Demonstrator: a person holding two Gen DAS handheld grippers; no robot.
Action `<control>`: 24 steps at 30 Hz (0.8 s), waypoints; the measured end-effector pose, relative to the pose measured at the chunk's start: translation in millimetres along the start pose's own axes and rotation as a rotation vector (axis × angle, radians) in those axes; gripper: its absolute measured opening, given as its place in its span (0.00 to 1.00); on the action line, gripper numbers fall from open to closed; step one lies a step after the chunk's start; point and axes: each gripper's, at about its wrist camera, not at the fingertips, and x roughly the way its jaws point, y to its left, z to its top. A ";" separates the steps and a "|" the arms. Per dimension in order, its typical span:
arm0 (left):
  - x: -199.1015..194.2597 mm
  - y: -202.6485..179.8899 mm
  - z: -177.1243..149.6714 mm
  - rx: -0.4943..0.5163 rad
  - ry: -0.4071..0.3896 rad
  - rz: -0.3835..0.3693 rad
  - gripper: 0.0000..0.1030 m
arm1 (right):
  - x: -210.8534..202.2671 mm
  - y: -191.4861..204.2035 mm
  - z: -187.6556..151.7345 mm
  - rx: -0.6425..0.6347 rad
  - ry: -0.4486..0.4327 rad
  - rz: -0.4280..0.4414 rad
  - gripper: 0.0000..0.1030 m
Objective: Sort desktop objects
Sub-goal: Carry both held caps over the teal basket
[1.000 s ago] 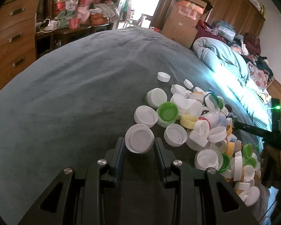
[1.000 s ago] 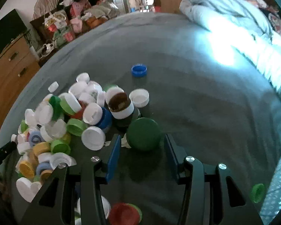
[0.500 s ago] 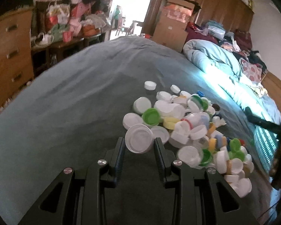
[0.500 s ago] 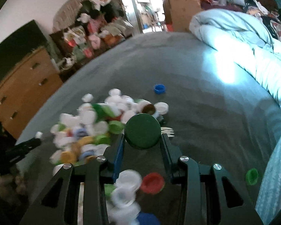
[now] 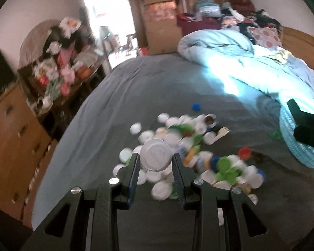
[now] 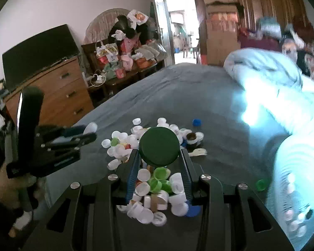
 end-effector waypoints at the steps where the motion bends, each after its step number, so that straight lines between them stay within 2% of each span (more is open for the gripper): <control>1: -4.8 -7.3 5.3 0.017 -0.008 -0.002 0.32 | -5.8 -1.3 0.5 0.001 -0.008 -0.006 0.33; 10: -39.0 -71.1 48.8 0.137 -0.087 -0.029 0.32 | -47.9 -26.9 0.3 0.022 -0.067 -0.105 0.33; 24: -65.0 -170.7 94.2 0.288 -0.157 -0.086 0.32 | -113.9 -100.8 -7.3 0.141 -0.144 -0.254 0.33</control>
